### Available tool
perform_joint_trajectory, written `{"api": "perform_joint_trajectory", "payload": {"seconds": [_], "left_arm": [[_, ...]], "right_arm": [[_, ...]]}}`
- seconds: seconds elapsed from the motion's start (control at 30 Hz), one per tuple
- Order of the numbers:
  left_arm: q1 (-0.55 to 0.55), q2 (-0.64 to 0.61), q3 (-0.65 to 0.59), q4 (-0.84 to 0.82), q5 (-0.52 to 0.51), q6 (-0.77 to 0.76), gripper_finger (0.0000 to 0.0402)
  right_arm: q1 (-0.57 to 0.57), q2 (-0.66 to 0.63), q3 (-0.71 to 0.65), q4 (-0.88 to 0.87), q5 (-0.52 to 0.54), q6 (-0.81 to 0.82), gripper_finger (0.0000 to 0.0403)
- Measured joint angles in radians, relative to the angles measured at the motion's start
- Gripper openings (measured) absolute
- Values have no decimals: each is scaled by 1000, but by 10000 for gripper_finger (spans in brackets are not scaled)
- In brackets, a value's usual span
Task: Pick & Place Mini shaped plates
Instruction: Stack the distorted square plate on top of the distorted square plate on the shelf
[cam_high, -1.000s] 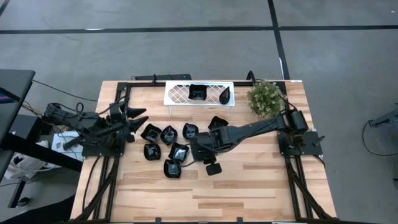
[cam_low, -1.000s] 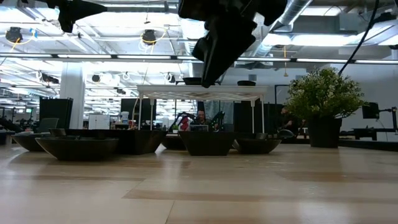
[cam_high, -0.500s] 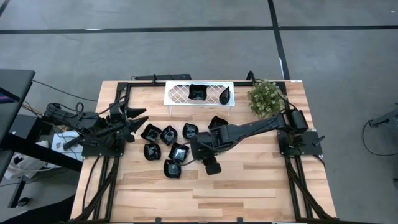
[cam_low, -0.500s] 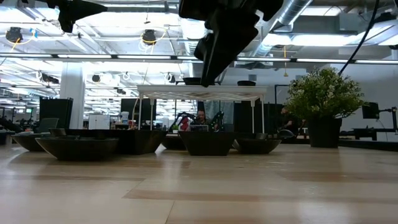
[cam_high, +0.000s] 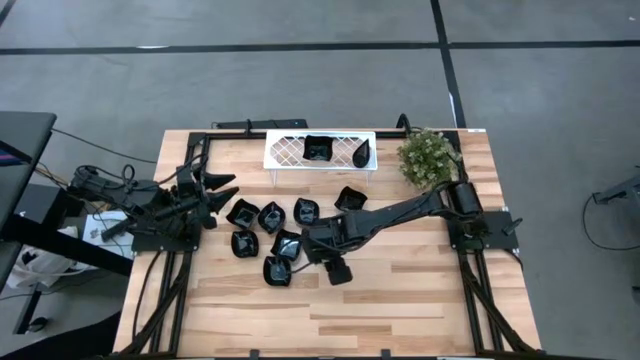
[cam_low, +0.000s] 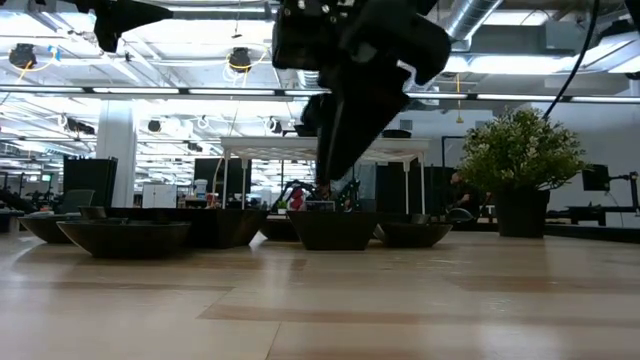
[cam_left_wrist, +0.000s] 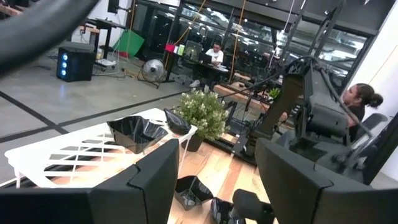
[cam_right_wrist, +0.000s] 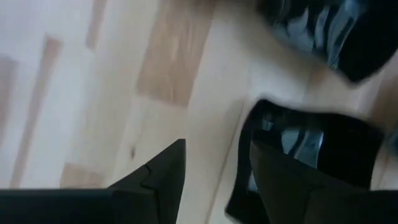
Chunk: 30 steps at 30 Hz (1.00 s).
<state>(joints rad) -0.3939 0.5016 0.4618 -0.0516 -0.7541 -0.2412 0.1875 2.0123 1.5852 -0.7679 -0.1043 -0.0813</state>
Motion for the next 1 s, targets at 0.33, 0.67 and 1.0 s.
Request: {"api": "perform_joint_trajectory", "payload": {"seconds": [0.33,0.67,1.0], "left_arm": [[1,12,0,9,-3,0,214],[1,12,0,12,-3,0,214],[1,12,0,12,-4,0,214]], "right_arm": [[-1,68,-2,-9,3,4,177],[0,71,0,-1,9,4,126],[0,71,0,1,55,4,29]]}}
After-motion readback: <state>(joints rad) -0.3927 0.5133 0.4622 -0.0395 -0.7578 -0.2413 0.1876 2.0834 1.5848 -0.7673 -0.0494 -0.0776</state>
